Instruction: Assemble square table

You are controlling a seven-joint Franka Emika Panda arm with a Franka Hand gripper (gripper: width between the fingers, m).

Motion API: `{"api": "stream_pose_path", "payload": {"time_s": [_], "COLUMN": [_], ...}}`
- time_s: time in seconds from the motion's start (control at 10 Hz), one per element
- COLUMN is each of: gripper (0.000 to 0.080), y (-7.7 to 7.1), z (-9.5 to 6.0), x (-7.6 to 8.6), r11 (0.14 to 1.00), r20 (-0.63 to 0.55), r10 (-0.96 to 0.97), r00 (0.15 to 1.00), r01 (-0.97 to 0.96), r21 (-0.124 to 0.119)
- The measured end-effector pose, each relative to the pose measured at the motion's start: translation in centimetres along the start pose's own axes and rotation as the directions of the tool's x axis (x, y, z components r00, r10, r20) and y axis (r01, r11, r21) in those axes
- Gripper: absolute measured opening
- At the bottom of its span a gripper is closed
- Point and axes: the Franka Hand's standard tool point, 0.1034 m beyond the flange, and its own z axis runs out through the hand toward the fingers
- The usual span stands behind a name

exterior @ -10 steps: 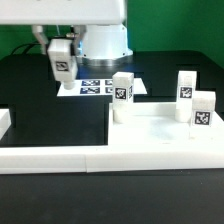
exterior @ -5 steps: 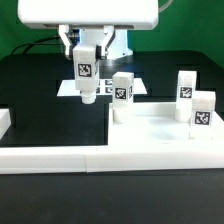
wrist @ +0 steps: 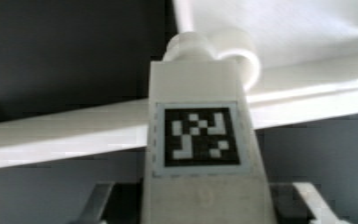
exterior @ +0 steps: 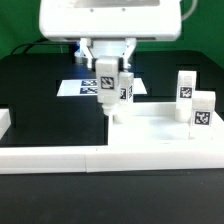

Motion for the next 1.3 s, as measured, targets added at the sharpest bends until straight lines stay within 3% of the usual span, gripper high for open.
{"api": "stream_pose_path", "payload": {"time_s": [0.1,0.3,1.3], "gripper": [0.0291,0.0291,0.0291], "y": [-1.5,-2.5,-1.8], "z": [1.2,1.8,2.7], "x": [0.6,0.6,0.4], "r11": [1.000,1.000,0.999], "r20": [-0.007,-0.007,-0.044], "r10": [0.008,-0.005,-0.050], "r00": [1.000,1.000,0.998], "r01": [-0.008,0.005,0.050], "r21": [-0.001,0.000,-0.014]}}
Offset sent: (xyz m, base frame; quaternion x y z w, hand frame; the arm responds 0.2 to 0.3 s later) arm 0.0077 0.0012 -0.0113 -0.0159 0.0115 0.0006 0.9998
